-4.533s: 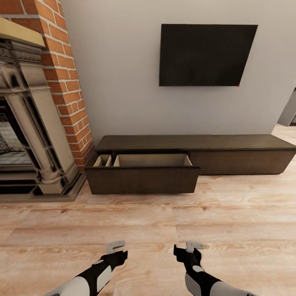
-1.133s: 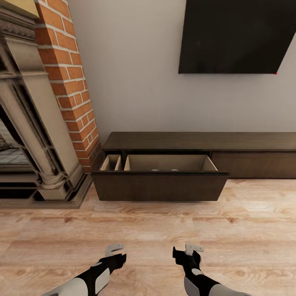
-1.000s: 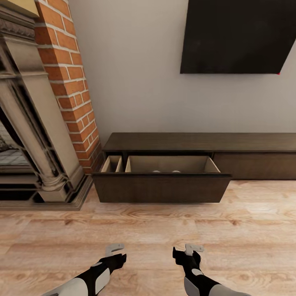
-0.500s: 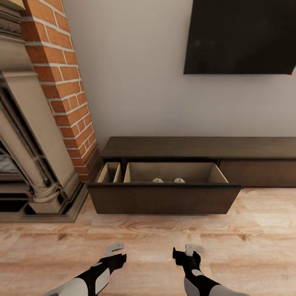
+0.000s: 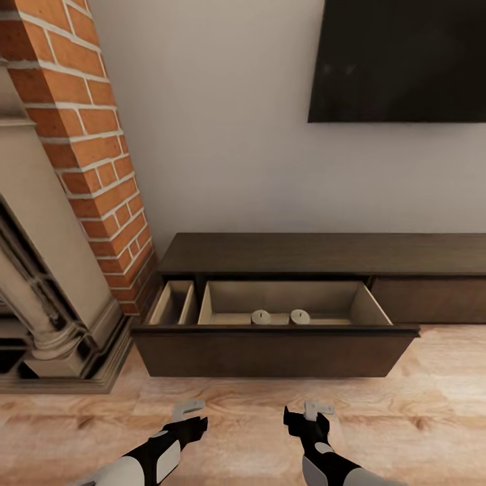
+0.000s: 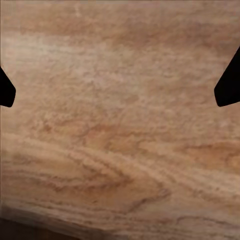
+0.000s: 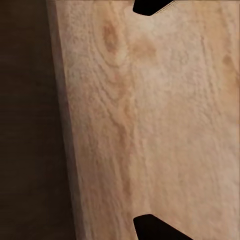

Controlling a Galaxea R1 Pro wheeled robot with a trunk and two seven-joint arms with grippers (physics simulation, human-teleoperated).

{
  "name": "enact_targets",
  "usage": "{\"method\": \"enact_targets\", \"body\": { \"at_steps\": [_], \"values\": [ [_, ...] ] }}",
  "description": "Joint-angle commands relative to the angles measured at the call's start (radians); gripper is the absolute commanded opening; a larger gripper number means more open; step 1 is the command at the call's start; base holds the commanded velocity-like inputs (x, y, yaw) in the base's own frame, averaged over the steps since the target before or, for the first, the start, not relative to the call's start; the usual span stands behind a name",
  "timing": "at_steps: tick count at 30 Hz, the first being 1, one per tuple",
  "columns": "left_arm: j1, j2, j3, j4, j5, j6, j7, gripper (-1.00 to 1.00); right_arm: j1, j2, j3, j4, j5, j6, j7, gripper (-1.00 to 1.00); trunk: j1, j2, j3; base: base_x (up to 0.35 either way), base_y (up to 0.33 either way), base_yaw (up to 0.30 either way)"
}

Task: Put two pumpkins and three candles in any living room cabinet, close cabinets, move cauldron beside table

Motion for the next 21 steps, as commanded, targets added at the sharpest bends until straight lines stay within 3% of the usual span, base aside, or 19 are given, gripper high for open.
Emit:
{"method": "enact_targets", "body": {
  "at_steps": [1,21],
  "values": [
    [-0.001,0.0,0.008,0.001,-0.01,-0.003,0.001,1.0,0.0,0.0,0.009,0.0,-0.006,-0.002,-0.005,1.0,0.0,0.0,-0.001,0.329,0.0,0.0],
    [-0.001,0.0,0.008,0.01,-0.011,-0.003,0.0,1.0,0.0,0.0,0.009,0.0,-0.005,-0.003,-0.005,1.0,0.0,0.0,-0.001,0.329,0.0,0.0]
  ]
}}
